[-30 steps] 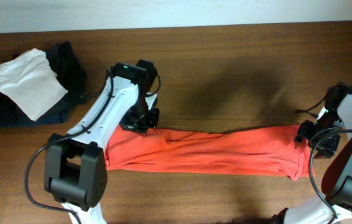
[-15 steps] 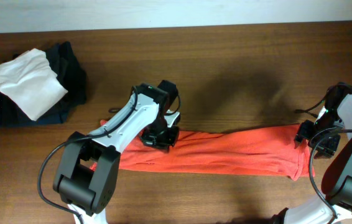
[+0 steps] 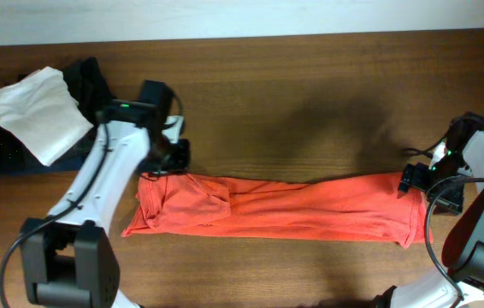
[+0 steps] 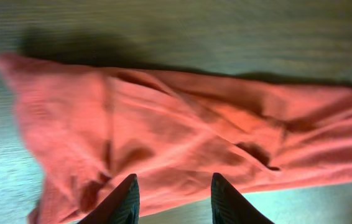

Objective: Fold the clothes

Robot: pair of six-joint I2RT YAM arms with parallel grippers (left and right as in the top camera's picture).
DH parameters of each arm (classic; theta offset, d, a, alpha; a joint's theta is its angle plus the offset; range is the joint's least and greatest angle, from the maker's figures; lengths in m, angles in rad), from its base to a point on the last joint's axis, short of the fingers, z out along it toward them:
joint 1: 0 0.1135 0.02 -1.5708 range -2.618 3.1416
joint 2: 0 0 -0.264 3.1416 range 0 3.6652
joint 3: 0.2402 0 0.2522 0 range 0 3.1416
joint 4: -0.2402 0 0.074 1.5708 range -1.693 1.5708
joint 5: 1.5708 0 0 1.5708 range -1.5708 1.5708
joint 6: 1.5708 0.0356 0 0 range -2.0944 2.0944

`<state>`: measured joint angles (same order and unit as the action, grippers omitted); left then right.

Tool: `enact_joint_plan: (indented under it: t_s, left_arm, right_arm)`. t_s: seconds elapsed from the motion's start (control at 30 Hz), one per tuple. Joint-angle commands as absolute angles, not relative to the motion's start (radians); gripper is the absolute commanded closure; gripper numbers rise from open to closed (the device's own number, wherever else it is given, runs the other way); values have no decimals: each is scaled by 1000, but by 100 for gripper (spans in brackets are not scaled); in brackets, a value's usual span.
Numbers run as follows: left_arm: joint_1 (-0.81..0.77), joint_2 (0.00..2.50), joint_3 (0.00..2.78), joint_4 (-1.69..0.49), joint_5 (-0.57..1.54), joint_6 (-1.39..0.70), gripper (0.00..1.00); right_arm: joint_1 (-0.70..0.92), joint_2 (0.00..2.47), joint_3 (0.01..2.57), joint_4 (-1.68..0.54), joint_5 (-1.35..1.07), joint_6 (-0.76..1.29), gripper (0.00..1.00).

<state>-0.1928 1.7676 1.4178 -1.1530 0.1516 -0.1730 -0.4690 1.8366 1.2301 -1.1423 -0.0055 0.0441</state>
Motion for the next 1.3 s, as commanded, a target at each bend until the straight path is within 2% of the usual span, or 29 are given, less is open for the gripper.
enact_joint_plan:
  t_s: [0.0,0.1,0.23,0.3,0.33,0.37,0.4,0.47,0.5,0.6,0.83,0.9,1.03,1.2,1.27]
  left_arm:
    - [-126,1750,1429,-1154,191,-168,63]
    - [-121,1750,1429,-1142,190,-167,60]
    - [-121,1750,1429,-1134,190,-167,59]
    - [-121,1750,1429,-1129,190,-167,59]
    - [-121,1750,1429,-1127,190,-167,59]
    - [-121,1750,1429,-1126,189,-167,59]
    - [-121,1750,1429,-1125,187,-167,59]
    - [-121,1750,1429,-1125,187,-167,58]
    - [-121,1750,1429,-1125,187,-167,58]
    - [-121,1750,1429,-1125,187,-167,58]
    - [-121,1750,1429,-1126,187,-168,58]
    - [-121,1750,1429,-1126,187,-168,58]
    - [-121,1750,1429,-1130,195,-168,58]
    - [-121,1750,1429,-1134,195,-167,58]
    - [-121,1750,1429,-1134,195,-167,58]
  right_arm:
    - [-472,1822,1161,-1069,-15,-42,10]
    - [-472,1822,1083,-956,-14,-125,8]
    - [-472,1822,1000,-844,76,-127,9]
    - [-472,1822,995,-805,75,-126,36]
    - [-472,1822,995,-797,75,-126,57]
    - [-472,1822,995,-792,75,-119,71]
    - [-472,1822,995,-788,75,-119,76]
    - [-472,1822,995,-776,75,-119,93]
    - [-472,1822,999,-777,76,-118,96]
    - [-472,1822,1067,-819,84,-62,96]
    - [-452,1820,1507,-1240,83,43,96]
    - [-411,1813,1546,-1312,83,42,96]
    - [-216,1806,1547,-1395,84,62,96]
    - [28,1807,1468,-1385,83,115,96]
    - [97,1807,1403,-1327,78,169,90]
